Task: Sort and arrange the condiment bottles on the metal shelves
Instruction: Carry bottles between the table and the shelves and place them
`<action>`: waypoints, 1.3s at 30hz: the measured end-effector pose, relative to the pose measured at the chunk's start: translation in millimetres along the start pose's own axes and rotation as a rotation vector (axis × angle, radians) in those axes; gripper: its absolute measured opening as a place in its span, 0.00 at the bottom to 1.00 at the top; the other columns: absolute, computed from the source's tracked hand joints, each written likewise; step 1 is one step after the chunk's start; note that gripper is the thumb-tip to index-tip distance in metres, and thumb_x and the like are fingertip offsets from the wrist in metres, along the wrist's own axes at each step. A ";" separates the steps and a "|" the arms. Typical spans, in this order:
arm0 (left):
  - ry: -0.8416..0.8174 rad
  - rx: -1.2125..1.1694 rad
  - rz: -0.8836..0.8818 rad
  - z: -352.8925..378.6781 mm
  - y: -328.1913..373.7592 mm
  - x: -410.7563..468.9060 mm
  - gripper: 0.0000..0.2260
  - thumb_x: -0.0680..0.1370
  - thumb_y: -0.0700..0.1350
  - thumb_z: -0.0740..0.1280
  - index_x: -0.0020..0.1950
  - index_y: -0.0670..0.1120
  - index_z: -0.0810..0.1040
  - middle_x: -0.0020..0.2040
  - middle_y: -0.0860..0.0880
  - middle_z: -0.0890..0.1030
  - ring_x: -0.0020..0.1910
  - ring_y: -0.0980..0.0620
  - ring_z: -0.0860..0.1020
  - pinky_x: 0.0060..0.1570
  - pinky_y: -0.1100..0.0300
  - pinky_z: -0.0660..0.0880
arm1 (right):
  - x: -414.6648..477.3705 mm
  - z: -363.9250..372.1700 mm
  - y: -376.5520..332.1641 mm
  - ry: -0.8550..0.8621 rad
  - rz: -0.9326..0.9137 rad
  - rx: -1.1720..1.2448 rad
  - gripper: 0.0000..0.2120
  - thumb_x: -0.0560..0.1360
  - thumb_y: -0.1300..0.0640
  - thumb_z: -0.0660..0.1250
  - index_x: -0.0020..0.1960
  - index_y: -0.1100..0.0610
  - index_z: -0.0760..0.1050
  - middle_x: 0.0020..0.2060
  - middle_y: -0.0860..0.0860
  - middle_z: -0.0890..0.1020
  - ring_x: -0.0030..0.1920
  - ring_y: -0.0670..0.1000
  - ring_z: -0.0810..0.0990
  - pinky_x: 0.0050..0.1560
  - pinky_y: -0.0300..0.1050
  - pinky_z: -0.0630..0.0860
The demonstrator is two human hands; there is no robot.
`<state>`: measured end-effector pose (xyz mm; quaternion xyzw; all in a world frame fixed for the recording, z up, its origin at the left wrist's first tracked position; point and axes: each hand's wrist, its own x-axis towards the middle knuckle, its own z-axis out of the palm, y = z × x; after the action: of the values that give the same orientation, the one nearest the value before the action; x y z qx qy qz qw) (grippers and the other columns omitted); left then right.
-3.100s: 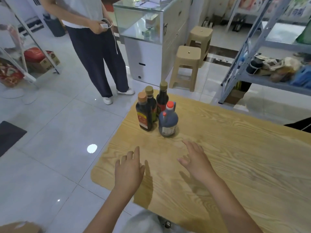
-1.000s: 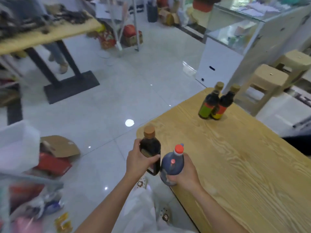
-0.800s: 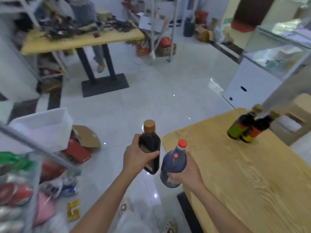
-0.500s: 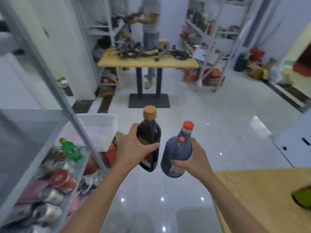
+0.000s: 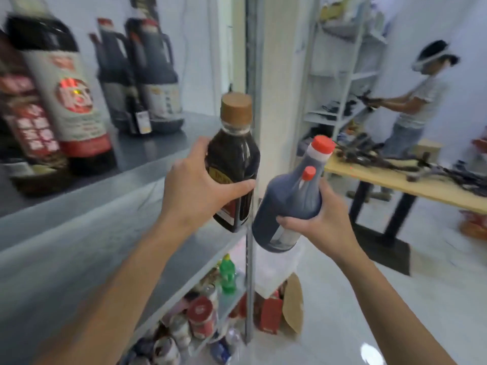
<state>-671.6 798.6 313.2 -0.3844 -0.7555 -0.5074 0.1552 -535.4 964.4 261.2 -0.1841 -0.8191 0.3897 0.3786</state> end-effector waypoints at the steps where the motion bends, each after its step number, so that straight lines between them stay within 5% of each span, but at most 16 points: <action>1: 0.047 0.011 0.014 -6.1 2.2 8.4 0.29 0.55 0.66 0.73 0.51 0.56 0.71 0.47 0.57 0.82 0.47 0.54 0.81 0.51 0.50 0.78 | 16.4 4.6 -4.8 -0.011 -0.047 0.014 0.30 0.57 0.56 0.81 0.55 0.50 0.71 0.46 0.43 0.79 0.46 0.41 0.78 0.43 0.41 0.75; 8: 0.372 0.129 0.103 -23.5 27.1 62.6 0.28 0.61 0.60 0.76 0.54 0.50 0.72 0.48 0.55 0.81 0.48 0.57 0.81 0.49 0.54 0.80 | 128.2 25.9 -29.6 -0.149 -0.294 0.146 0.33 0.57 0.50 0.78 0.58 0.51 0.70 0.46 0.39 0.76 0.46 0.38 0.76 0.42 0.35 0.73; 14: 0.559 0.332 -0.006 -12.1 25.8 107.5 0.29 0.65 0.58 0.77 0.59 0.47 0.72 0.53 0.53 0.81 0.50 0.54 0.80 0.50 0.58 0.79 | 208.5 56.1 -47.7 -0.210 -0.398 0.208 0.32 0.60 0.47 0.77 0.61 0.50 0.69 0.45 0.37 0.74 0.45 0.37 0.75 0.40 0.32 0.70; 18: 0.683 0.368 -0.143 -5.6 12.0 120.5 0.24 0.66 0.56 0.76 0.55 0.51 0.70 0.47 0.58 0.77 0.46 0.59 0.77 0.42 0.75 0.71 | 239.3 86.0 -52.7 -0.224 -0.349 0.299 0.30 0.61 0.45 0.76 0.58 0.49 0.67 0.45 0.38 0.75 0.45 0.38 0.76 0.44 0.38 0.75; 21: 0.736 0.400 -0.221 -7.0 6.1 130.4 0.26 0.66 0.57 0.76 0.58 0.49 0.70 0.49 0.57 0.76 0.45 0.59 0.75 0.35 0.78 0.67 | 251.7 108.8 -60.1 -0.215 -0.324 0.334 0.32 0.57 0.41 0.74 0.55 0.50 0.65 0.49 0.45 0.77 0.48 0.46 0.78 0.46 0.45 0.78; 27: 0.751 0.548 -0.337 -10.9 -9.9 160.4 0.31 0.67 0.62 0.72 0.63 0.48 0.66 0.57 0.51 0.78 0.51 0.51 0.77 0.44 0.55 0.77 | 267.2 141.2 -63.3 -0.247 -0.287 0.419 0.34 0.58 0.38 0.75 0.54 0.50 0.63 0.53 0.48 0.74 0.49 0.46 0.77 0.51 0.50 0.79; 31: 0.704 0.602 -0.389 -12.3 -21.0 176.7 0.32 0.69 0.63 0.70 0.65 0.48 0.65 0.58 0.49 0.77 0.54 0.49 0.76 0.45 0.55 0.74 | 263.8 147.2 -41.3 -0.404 -0.301 0.498 0.42 0.63 0.45 0.77 0.66 0.50 0.55 0.55 0.46 0.76 0.52 0.45 0.78 0.54 0.43 0.76; 35: 0.739 0.584 -0.345 -7.5 -37.3 181.8 0.32 0.69 0.64 0.69 0.65 0.47 0.66 0.57 0.49 0.77 0.55 0.49 0.76 0.47 0.55 0.75 | 263.2 155.9 -17.9 -0.528 -0.321 0.560 0.40 0.67 0.54 0.76 0.68 0.55 0.53 0.50 0.39 0.73 0.48 0.34 0.76 0.47 0.33 0.75; 39: 0.778 0.532 -0.310 2.5 -46.5 174.5 0.34 0.69 0.65 0.68 0.68 0.49 0.63 0.59 0.50 0.76 0.57 0.50 0.75 0.52 0.51 0.78 | 259.5 162.2 -21.9 -0.528 -0.320 0.583 0.40 0.68 0.55 0.75 0.69 0.56 0.52 0.56 0.45 0.71 0.53 0.38 0.75 0.46 0.28 0.75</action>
<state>-820.0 865.9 390.9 0.0031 -0.7932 -0.4200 0.4410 -826.9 1024.5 335.5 0.1662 -0.7617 0.5751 0.2478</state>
